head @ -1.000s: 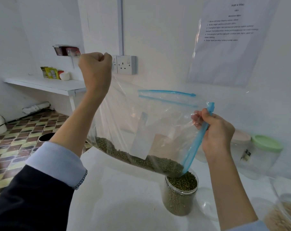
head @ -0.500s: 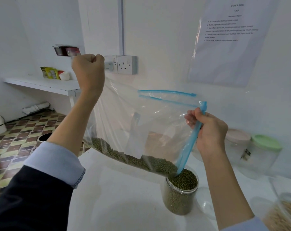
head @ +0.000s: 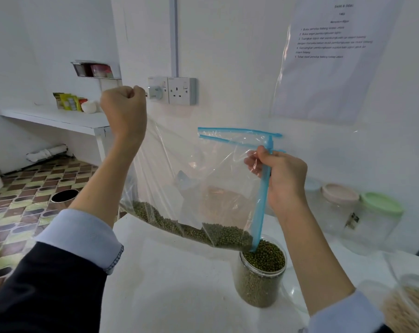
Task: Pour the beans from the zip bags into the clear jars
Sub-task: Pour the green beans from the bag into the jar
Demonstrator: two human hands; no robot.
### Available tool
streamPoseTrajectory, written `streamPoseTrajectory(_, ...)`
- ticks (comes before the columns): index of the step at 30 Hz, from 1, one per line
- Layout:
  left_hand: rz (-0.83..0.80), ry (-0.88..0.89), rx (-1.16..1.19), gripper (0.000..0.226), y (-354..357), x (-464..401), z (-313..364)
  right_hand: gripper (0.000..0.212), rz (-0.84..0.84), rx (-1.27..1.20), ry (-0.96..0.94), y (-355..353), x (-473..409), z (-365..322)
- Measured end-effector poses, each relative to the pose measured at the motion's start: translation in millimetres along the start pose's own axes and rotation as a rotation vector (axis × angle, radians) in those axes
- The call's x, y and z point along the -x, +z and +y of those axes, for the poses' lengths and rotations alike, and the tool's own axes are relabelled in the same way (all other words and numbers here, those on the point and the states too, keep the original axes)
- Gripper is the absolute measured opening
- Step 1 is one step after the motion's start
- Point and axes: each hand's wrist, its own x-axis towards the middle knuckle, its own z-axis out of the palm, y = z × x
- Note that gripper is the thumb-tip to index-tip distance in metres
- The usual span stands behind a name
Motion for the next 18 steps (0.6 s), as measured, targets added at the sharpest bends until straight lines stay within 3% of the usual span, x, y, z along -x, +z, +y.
streamPoseTrajectory(8,-0.036,-0.075,-0.140,0.045,5.2,-1.7,-26.4,0.006,-0.060,0.040,0.038,18.3,-3.0,-5.1)
streamPoseTrajectory(18,-0.143,-0.384,-0.483,0.038,-16.2,12.6,-106.6,0.012,-0.109,0.087,0.080,28.5,-6.7,4.4)
